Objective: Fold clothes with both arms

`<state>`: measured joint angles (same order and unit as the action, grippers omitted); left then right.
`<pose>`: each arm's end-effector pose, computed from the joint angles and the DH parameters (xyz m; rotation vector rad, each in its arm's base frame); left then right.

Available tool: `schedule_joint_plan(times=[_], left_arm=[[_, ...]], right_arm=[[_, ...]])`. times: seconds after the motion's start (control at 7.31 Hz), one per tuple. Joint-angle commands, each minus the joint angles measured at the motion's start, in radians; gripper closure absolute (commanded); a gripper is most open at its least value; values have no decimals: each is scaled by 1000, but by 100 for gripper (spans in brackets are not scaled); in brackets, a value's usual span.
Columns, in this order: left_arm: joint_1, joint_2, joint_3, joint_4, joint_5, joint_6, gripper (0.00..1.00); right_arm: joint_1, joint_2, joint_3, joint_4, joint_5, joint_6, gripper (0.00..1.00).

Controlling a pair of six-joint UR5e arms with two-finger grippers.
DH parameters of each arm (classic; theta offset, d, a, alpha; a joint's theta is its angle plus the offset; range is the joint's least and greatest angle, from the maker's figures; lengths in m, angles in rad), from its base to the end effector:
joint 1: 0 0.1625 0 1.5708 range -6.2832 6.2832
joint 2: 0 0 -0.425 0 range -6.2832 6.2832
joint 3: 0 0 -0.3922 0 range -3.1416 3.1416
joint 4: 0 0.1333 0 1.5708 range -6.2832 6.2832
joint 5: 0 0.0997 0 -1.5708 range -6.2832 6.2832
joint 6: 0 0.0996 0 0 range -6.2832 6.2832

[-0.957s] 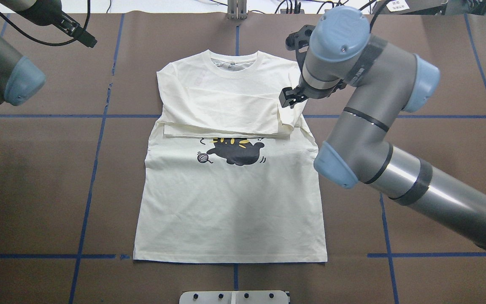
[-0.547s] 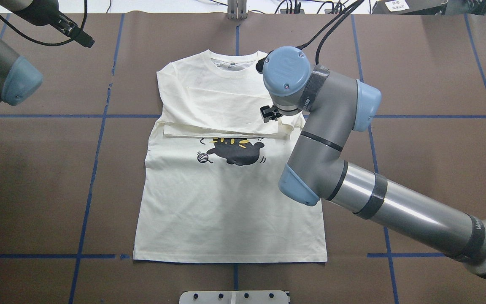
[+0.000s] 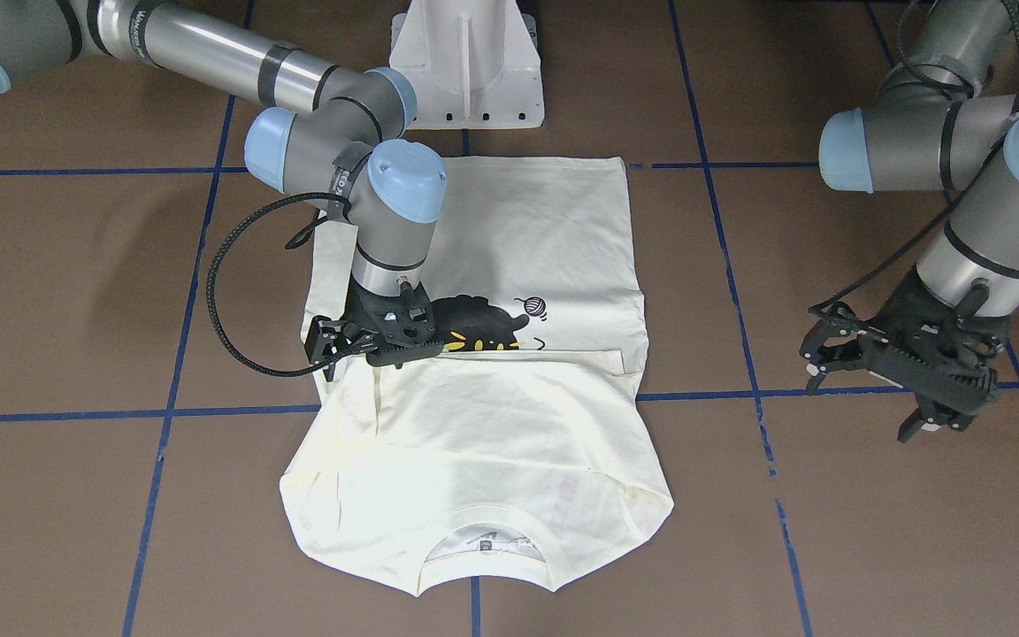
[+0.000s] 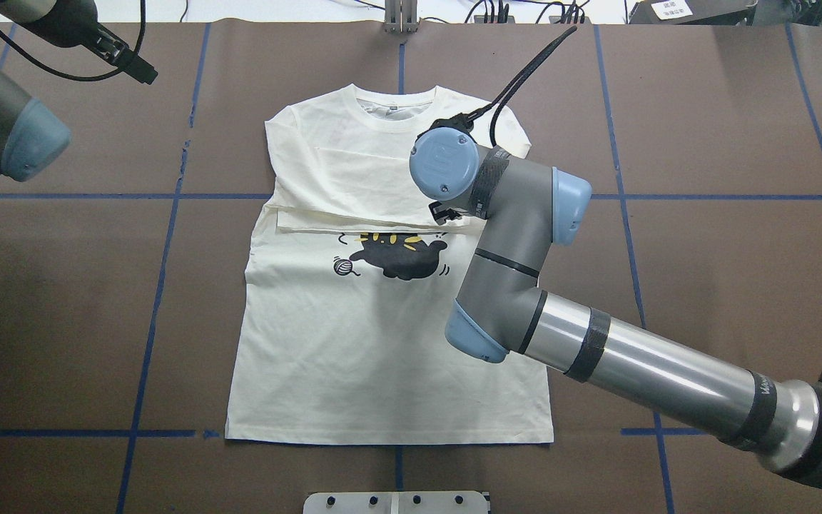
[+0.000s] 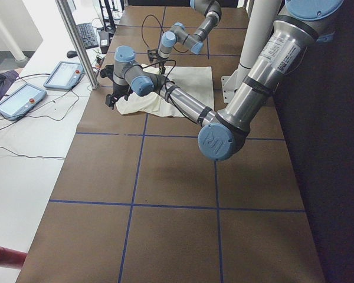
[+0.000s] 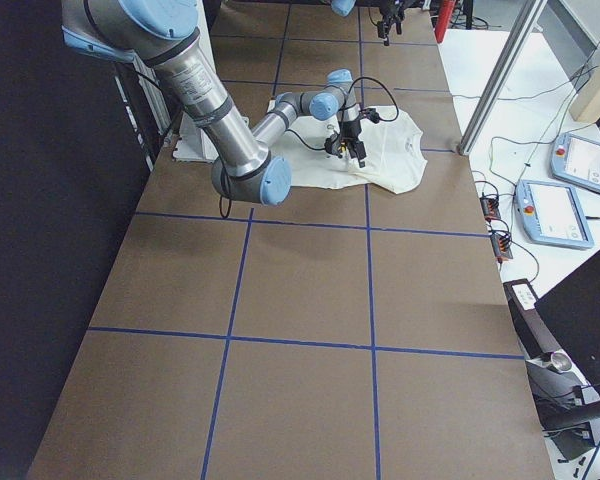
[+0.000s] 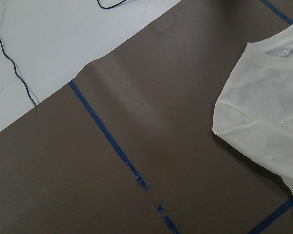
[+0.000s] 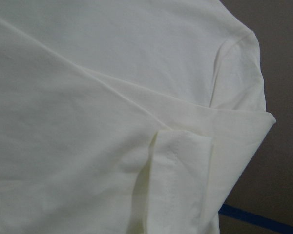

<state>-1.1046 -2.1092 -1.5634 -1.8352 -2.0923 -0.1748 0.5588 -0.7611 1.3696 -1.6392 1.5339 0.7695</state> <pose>0.2343 -0.6518 0.3180 0.5868 0.7192 0.4776 -0.5771 -0.5224 0.2655 0.3684 -0.3981 -0.2266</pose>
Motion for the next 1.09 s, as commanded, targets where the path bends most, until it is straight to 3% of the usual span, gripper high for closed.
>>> schedule_joint_plan(times=[0.0,0.55,0.96], left_arm=[[0,5,-1,-1,0,-2,0],[6,5,-3,-24,0,-38,0],[11,3,-21,-24,0,-83,0]], right_arm=[[-2,-6,-21,1,-6,-24,2],[59,-50,-6,-2,3,-117,2],[136,-225,181,-4,26,-248,1]])
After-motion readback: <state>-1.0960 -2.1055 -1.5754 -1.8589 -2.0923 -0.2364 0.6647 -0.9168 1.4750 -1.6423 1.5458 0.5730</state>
